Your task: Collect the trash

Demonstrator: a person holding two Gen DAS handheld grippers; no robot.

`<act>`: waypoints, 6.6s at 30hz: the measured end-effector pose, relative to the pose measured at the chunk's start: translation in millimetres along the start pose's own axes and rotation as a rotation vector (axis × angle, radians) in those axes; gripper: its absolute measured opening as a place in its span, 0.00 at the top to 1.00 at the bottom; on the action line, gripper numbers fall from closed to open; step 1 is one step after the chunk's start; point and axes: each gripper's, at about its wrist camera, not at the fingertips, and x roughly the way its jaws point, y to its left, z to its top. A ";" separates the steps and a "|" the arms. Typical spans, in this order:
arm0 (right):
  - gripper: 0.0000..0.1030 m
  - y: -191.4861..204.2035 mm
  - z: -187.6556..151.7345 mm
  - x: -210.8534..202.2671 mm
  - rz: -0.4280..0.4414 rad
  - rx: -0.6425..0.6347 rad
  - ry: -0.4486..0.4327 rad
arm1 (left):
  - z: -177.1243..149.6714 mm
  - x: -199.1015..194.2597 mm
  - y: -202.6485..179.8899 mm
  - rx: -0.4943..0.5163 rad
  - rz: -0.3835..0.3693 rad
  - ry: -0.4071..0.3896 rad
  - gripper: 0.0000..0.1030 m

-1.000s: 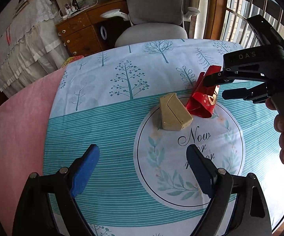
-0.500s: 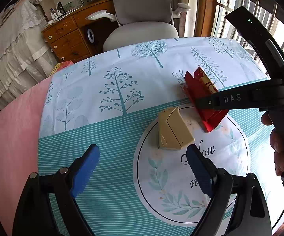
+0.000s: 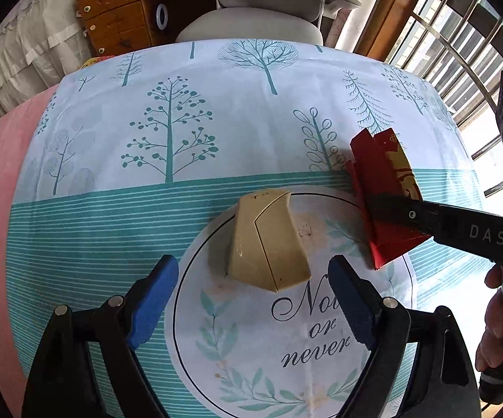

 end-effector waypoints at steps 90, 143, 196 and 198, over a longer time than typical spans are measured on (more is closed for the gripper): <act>0.81 -82.0 -561.9 179.8 -0.121 0.234 0.157 | -534.1 121.2 6.5 -0.050 -0.189 0.206 0.56; 0.42 59.1 -499.7 -117.2 -0.184 0.025 -0.196 | -432.8 -202.7 2.3 -0.035 -0.042 -0.127 0.13; 0.38 124.5 -445.4 -208.5 -0.231 -0.129 -0.333 | -383.3 -302.8 -25.4 -0.012 0.138 -0.326 0.13; 0.38 124.3 -445.4 -208.3 -0.230 -0.129 -0.333 | -383.2 -302.6 -25.7 -0.013 0.141 -0.325 0.13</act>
